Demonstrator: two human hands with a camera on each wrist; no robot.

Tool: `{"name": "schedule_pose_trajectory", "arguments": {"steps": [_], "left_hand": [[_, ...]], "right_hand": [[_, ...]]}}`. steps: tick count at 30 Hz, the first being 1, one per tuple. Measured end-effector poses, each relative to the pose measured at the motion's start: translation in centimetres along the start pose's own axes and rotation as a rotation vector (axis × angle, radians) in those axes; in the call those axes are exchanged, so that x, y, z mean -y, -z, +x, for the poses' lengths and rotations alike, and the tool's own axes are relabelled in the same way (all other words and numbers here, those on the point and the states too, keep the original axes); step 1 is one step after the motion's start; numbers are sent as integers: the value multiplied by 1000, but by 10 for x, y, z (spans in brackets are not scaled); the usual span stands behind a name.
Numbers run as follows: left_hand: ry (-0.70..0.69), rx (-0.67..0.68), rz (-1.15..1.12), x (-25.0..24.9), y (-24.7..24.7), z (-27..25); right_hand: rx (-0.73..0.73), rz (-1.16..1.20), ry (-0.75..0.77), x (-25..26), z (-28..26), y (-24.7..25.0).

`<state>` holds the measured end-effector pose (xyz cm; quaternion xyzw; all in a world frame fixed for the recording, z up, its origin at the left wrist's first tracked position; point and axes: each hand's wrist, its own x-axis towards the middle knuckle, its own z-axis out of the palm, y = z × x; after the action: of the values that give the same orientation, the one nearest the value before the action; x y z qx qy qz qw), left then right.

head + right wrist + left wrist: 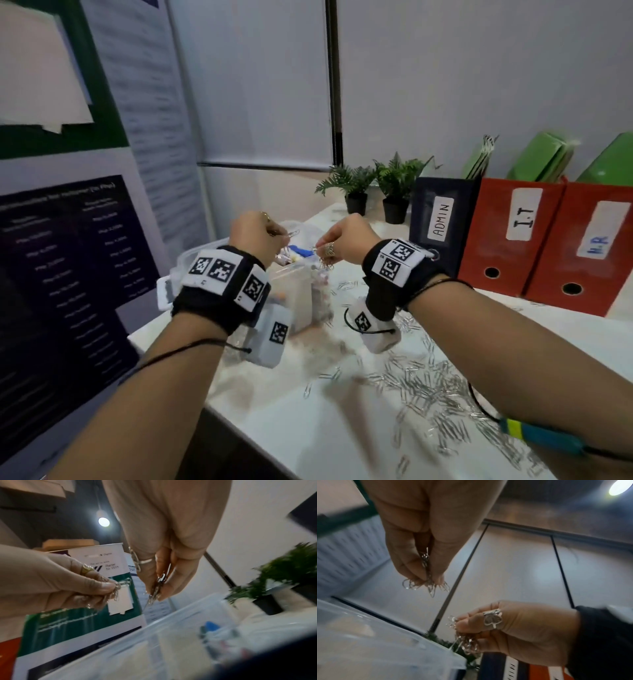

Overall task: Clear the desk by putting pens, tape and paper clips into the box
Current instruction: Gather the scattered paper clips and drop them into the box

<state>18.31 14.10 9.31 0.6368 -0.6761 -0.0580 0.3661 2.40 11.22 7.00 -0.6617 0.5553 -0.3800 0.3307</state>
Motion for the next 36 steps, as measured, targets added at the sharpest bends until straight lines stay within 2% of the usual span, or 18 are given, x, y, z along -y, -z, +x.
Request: {"name": "schedule_pose_trajectory", "arguments": {"steps": [4, 7, 10, 12, 16, 19, 26, 31, 36], "left_hand": [[129, -128, -22, 50, 33, -2], [197, -209, -3, 81, 34, -3], [249, -214, 12, 104, 24, -4], [241, -163, 65, 112, 18, -4], [183, 9, 213, 114, 15, 0], [134, 51, 213, 117, 16, 4], [163, -128, 107, 125, 6, -4], [167, -100, 85, 127, 5, -5], [118, -167, 63, 128, 1, -5]], "right_hand": [[65, 7, 79, 35, 10, -54], [66, 2, 117, 49, 16, -95], [40, 4, 139, 55, 17, -127], [30, -38, 167, 56, 16, -139], [92, -151, 191, 52, 24, -148], [140, -197, 187, 49, 25, -145], [169, -344, 253, 49, 19, -141], [171, -335, 265, 44, 20, -141], [97, -298, 297, 40, 22, -145]]}}
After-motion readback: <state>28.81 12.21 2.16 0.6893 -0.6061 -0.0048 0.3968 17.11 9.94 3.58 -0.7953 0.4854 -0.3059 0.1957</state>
